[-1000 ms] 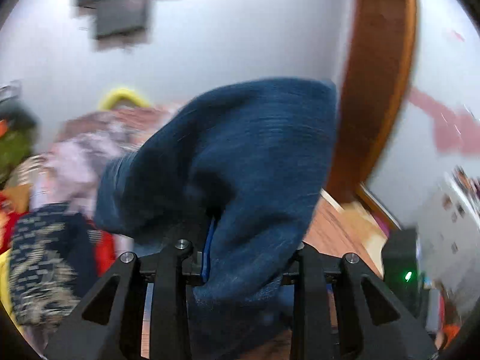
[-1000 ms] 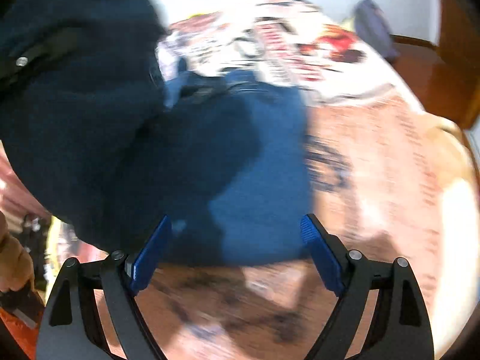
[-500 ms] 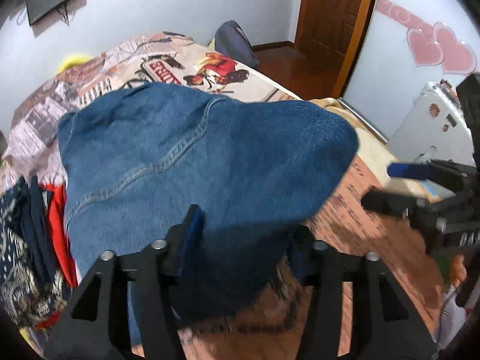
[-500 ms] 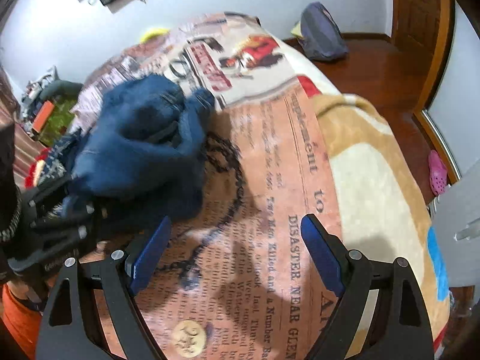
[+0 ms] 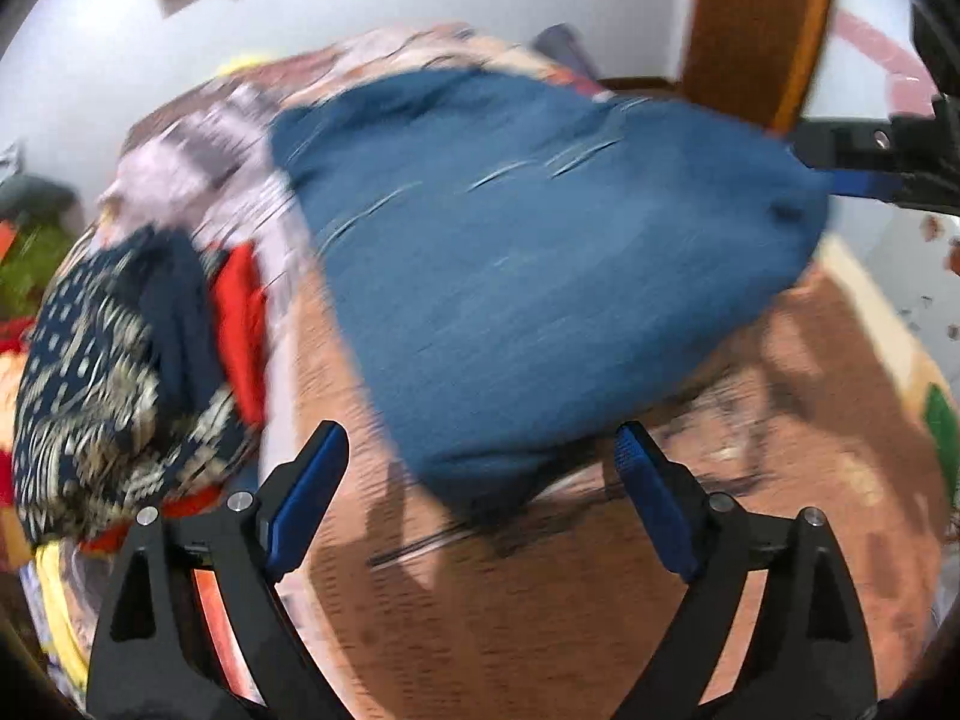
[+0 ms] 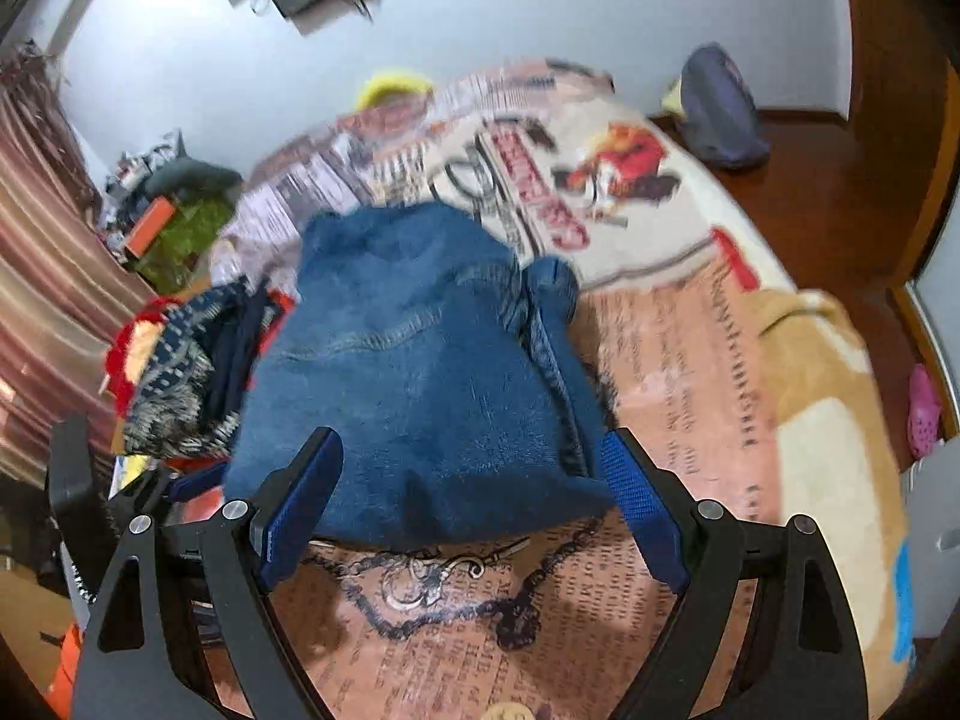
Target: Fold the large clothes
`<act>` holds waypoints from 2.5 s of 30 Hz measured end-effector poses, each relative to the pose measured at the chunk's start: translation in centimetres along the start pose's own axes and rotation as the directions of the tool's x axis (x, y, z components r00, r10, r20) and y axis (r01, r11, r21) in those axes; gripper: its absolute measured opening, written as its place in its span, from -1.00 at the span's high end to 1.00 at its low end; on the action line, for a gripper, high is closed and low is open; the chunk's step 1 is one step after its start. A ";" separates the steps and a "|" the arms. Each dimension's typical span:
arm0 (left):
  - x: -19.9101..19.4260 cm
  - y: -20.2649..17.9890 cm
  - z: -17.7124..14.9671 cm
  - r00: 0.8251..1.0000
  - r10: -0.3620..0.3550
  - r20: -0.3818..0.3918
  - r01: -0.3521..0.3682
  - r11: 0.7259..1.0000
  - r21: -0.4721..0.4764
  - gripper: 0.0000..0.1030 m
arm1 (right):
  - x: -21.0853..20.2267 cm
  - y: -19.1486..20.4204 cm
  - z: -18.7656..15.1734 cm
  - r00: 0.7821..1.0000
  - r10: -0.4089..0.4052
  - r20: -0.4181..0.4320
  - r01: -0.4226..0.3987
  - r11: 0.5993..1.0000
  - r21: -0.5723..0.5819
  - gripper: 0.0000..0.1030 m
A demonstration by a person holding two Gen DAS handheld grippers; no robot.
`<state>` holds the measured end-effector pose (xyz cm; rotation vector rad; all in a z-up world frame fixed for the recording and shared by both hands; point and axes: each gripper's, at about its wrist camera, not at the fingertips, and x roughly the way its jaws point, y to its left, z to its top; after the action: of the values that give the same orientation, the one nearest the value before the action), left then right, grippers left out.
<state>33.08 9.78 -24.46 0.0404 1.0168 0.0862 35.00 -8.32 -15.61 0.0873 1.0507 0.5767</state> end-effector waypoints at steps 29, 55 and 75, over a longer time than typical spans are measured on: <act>-4.0 6.1 -0.3 0.999 0.012 0.042 -0.008 0.997 -0.083 -0.82 | -1.6 1.0 -2.6 0.998 -0.054 -0.022 0.053 0.997 -0.056 -0.80; 10.4 11.4 7.5 0.808 -0.589 -0.008 0.495 0.687 -0.532 -0.84 | 13.5 -5.0 3.4 0.883 0.378 -0.278 -0.306 0.913 0.270 -0.87; 3.5 9.8 8.5 0.818 -0.576 0.000 0.511 0.726 -0.461 -0.16 | 8.4 1.6 3.9 0.904 0.351 -0.244 -0.326 0.935 0.137 0.26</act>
<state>41.65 19.87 -22.26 -0.6998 1.0970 -0.2289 40.68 -2.04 -19.72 0.2860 1.3363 0.8733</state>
